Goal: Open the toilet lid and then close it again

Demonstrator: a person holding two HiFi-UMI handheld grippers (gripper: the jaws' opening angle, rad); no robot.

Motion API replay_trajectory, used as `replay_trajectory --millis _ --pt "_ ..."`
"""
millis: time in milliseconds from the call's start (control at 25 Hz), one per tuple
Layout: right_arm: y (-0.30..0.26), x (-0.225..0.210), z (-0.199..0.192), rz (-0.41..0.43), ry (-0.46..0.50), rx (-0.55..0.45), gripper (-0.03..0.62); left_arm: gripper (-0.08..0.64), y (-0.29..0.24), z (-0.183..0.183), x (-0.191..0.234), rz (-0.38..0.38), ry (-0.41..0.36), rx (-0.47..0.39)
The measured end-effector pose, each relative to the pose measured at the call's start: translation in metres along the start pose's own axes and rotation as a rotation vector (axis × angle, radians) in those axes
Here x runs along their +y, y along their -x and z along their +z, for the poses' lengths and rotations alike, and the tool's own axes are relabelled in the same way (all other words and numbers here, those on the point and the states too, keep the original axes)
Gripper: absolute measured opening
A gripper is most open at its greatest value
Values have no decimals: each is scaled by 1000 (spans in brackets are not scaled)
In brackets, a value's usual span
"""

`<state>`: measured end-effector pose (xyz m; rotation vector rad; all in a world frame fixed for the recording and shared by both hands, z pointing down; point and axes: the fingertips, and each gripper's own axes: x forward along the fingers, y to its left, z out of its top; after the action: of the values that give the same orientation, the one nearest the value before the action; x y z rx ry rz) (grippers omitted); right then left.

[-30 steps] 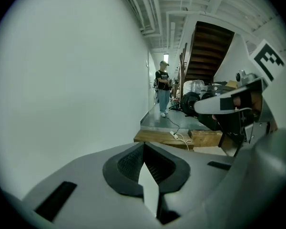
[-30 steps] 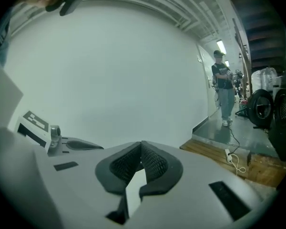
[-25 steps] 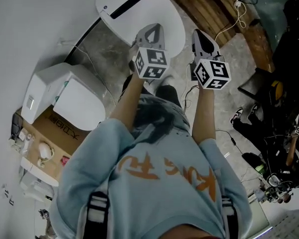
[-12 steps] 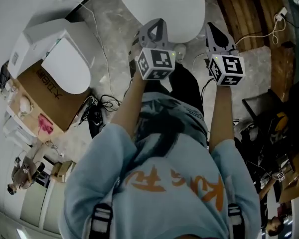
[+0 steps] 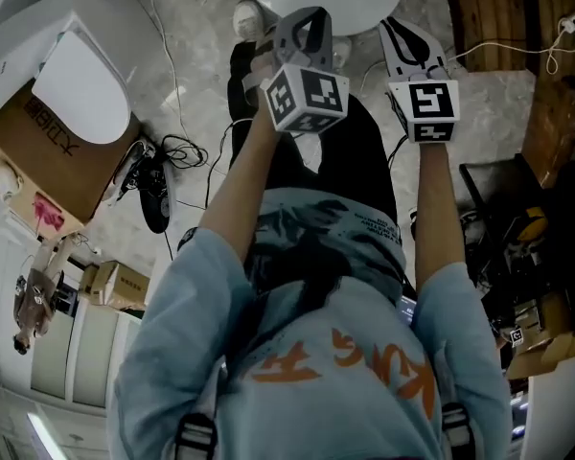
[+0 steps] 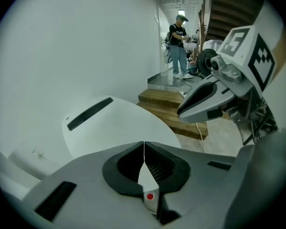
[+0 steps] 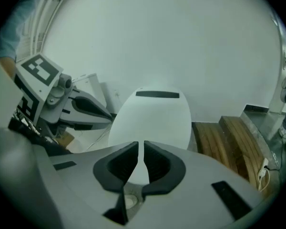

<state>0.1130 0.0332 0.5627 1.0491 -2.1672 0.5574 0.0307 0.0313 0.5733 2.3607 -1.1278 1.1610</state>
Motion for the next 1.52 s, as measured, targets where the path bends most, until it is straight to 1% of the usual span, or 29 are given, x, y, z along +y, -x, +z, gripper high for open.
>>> replay_trajectory --millis 120,200,280,360,440,520,560,640,720,760,880,1000,1080,1120,1240,1360,1440,1520 --pt "-24 6 -33 36 104 57 83 28 -13 -23 -16 -37 -69 32" --pt "-38 9 -53 68 182 86 114 34 -20 -43 -17 -45 -93 73" --pt "-49 13 -74 108 270 128 175 86 -28 -63 -15 -49 -106 115" --pt "-60 19 -91 150 388 164 232 128 -38 -79 -15 -51 -137 140" --pt "-71 26 -103 176 531 187 269 186 -46 -91 -17 -48 -203 154" --pt "-79 31 -114 187 676 202 337 258 -52 -99 -23 -45 -282 162" --pt "-83 34 -118 191 739 204 365 287 -55 -102 -27 -44 -309 165" --pt "-92 38 -128 201 838 205 413 319 -60 -107 -35 -45 -340 173" --pt "-102 37 -139 203 908 220 433 333 -65 -111 -43 -51 -359 178" --pt "-107 36 -143 195 937 226 439 336 -68 -113 -46 -54 -357 181" --pt "-120 31 -149 155 1018 206 457 342 -72 -121 -53 -67 -308 194" --pt "-123 26 -148 116 1089 188 457 344 -74 -124 -53 -57 -331 197" --pt "-124 24 -148 89 1132 199 455 344 -74 -124 -55 -54 -352 198" --pt "-124 24 -147 79 1145 207 443 344 -75 -125 -58 -56 -361 199" --pt "-126 24 -145 64 1156 238 443 344 -79 -124 -63 -62 -396 202" --pt "-125 23 -143 59 1148 283 430 345 -82 -123 -66 -53 -443 208" --pt "-123 22 -142 61 1137 305 426 348 -82 -122 -65 -37 -472 213" --pt "-117 23 -138 60 1120 310 425 350 -79 -123 -59 1 -475 228"
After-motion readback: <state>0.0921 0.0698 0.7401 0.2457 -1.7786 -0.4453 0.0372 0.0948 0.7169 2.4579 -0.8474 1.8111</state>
